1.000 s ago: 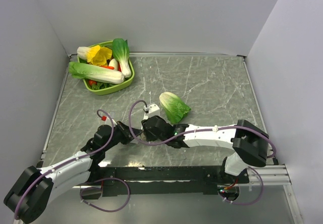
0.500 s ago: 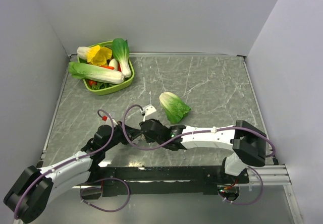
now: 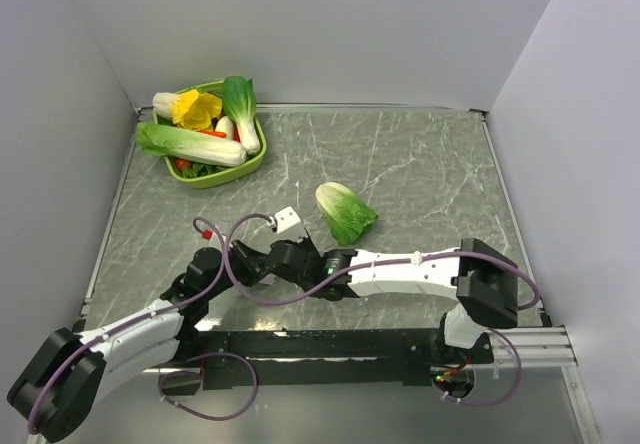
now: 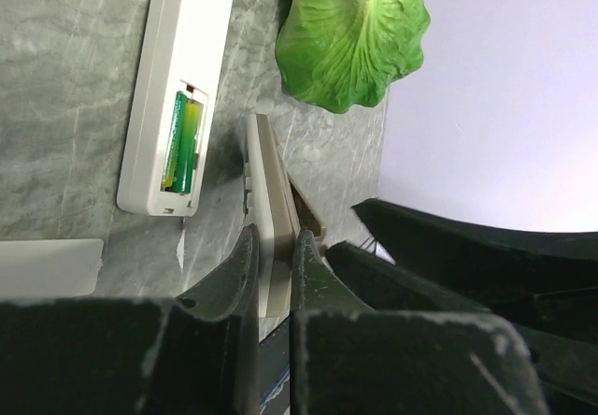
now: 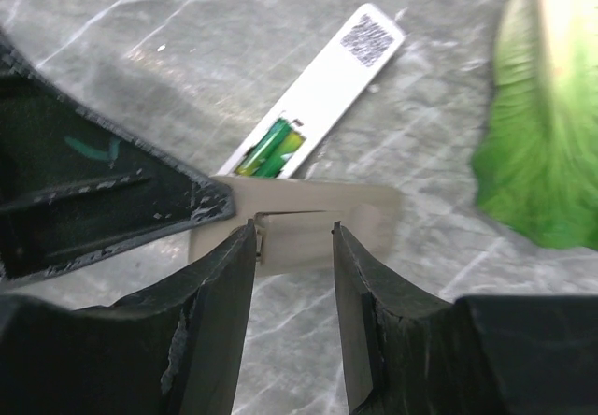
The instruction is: Unload the batteries from the remote control
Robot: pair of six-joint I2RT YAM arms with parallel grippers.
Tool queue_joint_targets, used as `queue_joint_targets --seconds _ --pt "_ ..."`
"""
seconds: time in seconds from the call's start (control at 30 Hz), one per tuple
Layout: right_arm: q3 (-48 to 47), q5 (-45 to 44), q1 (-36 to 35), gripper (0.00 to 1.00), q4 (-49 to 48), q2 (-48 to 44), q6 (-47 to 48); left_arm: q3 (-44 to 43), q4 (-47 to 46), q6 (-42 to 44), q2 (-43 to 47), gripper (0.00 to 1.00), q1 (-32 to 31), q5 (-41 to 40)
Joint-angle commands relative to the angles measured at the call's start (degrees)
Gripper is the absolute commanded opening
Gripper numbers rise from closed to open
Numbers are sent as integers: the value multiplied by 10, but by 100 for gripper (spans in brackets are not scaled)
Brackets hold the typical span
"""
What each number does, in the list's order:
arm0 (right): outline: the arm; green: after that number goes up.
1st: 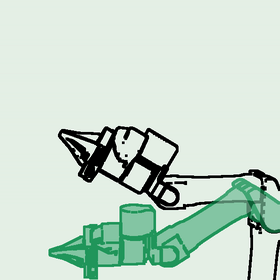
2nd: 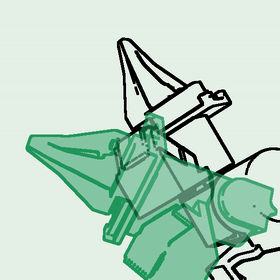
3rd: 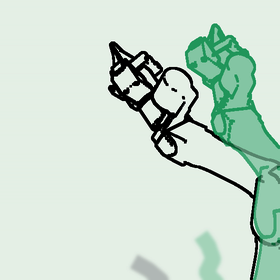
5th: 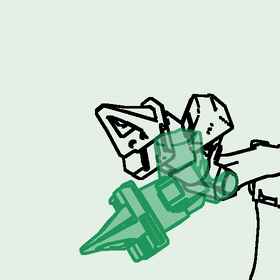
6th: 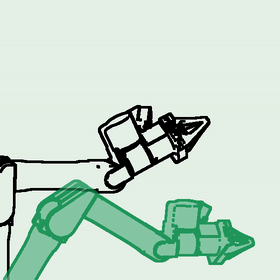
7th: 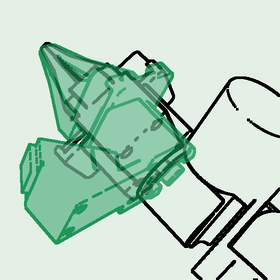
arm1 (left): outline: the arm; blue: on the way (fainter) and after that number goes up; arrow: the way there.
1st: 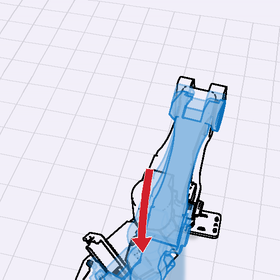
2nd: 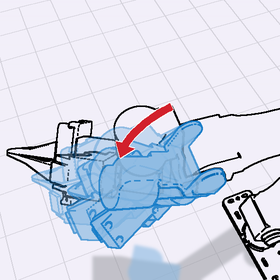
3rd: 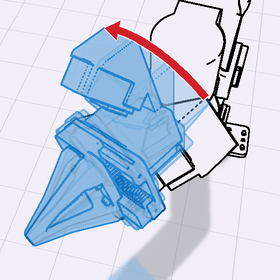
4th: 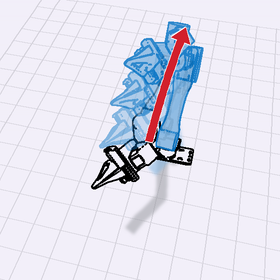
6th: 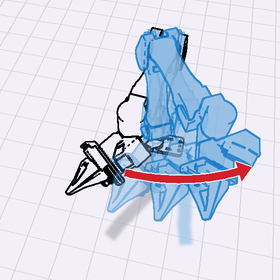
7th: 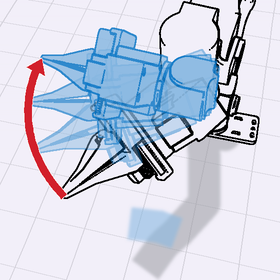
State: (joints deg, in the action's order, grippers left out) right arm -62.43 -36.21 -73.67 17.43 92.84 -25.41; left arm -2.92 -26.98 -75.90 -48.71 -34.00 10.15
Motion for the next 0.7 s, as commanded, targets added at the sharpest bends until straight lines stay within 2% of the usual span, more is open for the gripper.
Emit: queue_joint_targets --seconds 0.0,0.2,0.33,0.47,0.5,0.67 --pt "-32 -84 -2 45 66 14 9 -5 8 5 -11 1 -5 3" --pt "-27 -114 -1 46 138 -12 -46 -6 18 4 -5 1 -7 0" --pt "21 -115 0 47 167 -61 -89 -5 26 2 1 1 -12 -7" --pt "78 -21 8 51 38 -114 -23 -1 5 -1 -11 1 -17 -8" --pt "86 28 13 52 -4 -129 -12 -1 2 -3 -15 1 -18 -7" --pt "101 128 33 59 -89 -150 19 -6 0 -2 -24 1 -26 -7"
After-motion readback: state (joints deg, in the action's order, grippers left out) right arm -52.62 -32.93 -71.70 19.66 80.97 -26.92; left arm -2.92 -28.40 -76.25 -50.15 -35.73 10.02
